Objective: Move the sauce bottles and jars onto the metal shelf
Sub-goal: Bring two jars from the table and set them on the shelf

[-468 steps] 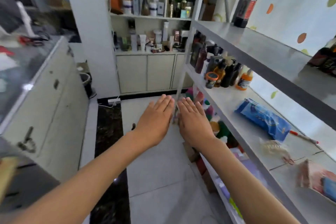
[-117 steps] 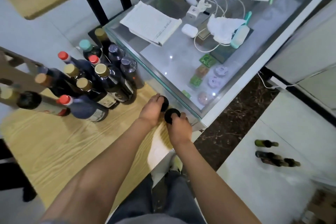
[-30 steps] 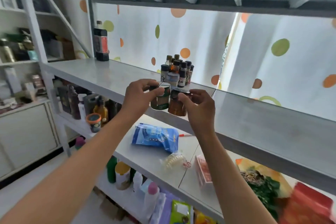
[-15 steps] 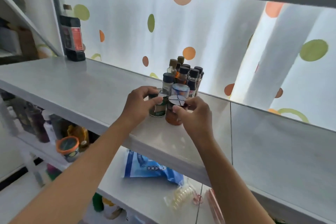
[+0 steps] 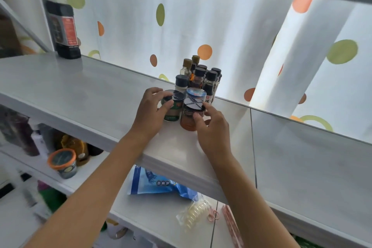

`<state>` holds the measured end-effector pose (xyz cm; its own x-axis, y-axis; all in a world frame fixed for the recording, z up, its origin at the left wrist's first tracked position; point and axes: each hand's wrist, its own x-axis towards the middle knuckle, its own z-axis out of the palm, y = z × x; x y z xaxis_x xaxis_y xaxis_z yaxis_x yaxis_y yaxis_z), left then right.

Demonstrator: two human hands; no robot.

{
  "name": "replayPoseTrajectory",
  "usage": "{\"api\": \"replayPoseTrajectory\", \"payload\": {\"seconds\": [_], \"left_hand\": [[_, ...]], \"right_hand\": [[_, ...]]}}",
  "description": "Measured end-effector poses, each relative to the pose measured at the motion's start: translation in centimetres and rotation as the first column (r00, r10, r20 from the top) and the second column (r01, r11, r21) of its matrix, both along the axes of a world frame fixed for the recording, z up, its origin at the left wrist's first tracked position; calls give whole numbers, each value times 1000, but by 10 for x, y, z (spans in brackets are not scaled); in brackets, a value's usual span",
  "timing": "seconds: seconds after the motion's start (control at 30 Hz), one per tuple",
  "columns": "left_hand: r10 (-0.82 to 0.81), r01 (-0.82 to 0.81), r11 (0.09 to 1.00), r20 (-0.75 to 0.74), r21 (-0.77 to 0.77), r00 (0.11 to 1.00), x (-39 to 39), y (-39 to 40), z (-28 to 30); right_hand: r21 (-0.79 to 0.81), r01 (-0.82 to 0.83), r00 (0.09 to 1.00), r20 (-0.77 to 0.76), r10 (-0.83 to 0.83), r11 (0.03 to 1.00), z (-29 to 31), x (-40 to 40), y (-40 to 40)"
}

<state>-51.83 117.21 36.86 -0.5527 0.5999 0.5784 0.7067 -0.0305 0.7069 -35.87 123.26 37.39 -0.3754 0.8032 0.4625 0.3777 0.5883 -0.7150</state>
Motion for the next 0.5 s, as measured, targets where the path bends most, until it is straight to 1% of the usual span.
{"api": "replayPoseTrajectory", "payload": {"seconds": [0.07,0.2,0.33,0.5], "left_hand": [[17,-18,1000,-31,-10,999,2,1,1],[22,-24,999,-46,-35,999,3,1,2],[0,-8,988,-51,-152,999,8,1,2],[-51,27,955,-75,-296,996,9,5,-4]], "right_hand": [[-34,0,1000,-20,0,999,1,1,-1],[-145,1,997,-75,-12,989,2,7,1],[-111,-3,1000,-25,0,994,-2,4,1],[-127,-2,1000,28,5,992,2,9,-9]]}}
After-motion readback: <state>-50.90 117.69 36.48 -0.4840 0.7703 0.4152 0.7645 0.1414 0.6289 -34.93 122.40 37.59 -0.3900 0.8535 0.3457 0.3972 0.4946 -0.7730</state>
